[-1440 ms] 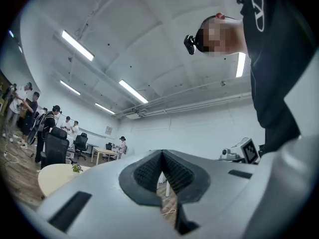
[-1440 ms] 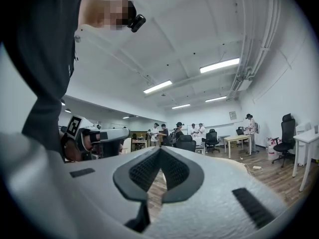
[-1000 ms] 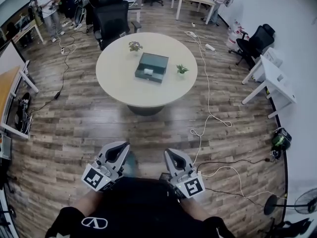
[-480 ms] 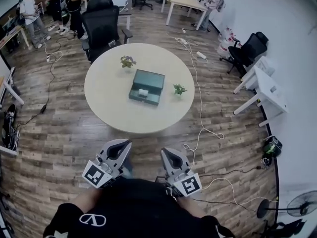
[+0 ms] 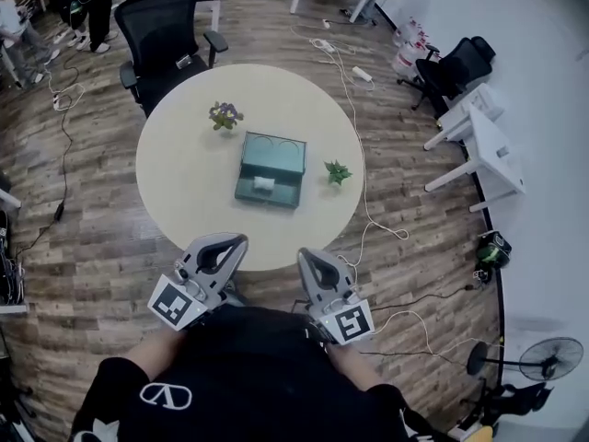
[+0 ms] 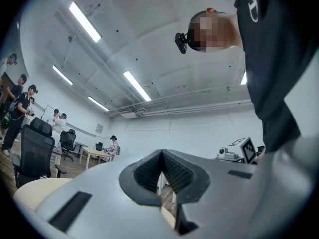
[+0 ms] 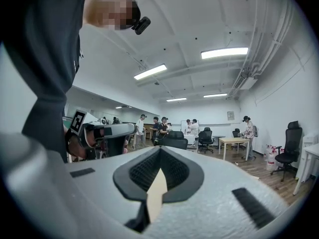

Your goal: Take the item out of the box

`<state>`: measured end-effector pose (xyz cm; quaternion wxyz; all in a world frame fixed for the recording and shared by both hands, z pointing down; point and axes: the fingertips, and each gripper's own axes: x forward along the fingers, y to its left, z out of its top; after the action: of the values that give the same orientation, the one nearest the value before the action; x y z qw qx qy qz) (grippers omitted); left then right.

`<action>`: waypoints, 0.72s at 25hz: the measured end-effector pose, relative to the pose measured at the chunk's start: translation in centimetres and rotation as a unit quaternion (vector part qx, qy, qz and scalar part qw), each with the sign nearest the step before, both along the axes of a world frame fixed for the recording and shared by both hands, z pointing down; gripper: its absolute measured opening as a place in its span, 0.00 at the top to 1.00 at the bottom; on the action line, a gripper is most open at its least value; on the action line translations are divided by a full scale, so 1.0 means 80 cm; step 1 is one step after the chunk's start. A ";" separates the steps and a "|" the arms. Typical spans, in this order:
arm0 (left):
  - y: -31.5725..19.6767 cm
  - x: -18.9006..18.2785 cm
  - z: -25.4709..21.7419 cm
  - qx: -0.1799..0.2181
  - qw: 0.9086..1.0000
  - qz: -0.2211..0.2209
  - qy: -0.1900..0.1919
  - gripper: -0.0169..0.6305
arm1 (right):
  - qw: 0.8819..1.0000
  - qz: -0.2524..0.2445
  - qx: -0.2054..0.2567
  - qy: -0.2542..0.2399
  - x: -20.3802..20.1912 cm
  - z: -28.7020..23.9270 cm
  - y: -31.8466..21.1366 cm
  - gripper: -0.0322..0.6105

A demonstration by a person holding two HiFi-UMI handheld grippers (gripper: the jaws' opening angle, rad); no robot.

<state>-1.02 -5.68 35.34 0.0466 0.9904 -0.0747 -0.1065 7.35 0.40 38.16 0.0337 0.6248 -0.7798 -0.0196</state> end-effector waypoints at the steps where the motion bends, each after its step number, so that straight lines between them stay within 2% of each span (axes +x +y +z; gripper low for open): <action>1: -0.018 0.005 0.003 -0.003 1.000 0.004 0.000 0.96 | 1.000 0.004 -0.002 0.003 0.004 0.001 -0.018 0.94; 5: -0.075 0.020 0.015 -0.014 1.000 0.020 -0.002 0.97 | 1.000 0.014 -0.010 0.010 0.016 0.008 -0.078 0.94; 9: -0.106 0.035 0.023 -0.019 0.999 0.027 -0.002 0.97 | 1.000 0.018 -0.013 0.020 0.029 0.014 -0.117 0.94; 18: -0.131 0.057 0.033 -0.023 1.000 -0.002 -0.009 0.97 | 1.000 -0.010 -0.021 0.014 0.058 0.026 -0.155 0.94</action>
<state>3.53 -16.19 37.96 0.0685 0.9898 -0.0793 -0.0961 12.00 -12.03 40.23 0.0572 0.6162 -0.7855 -0.0125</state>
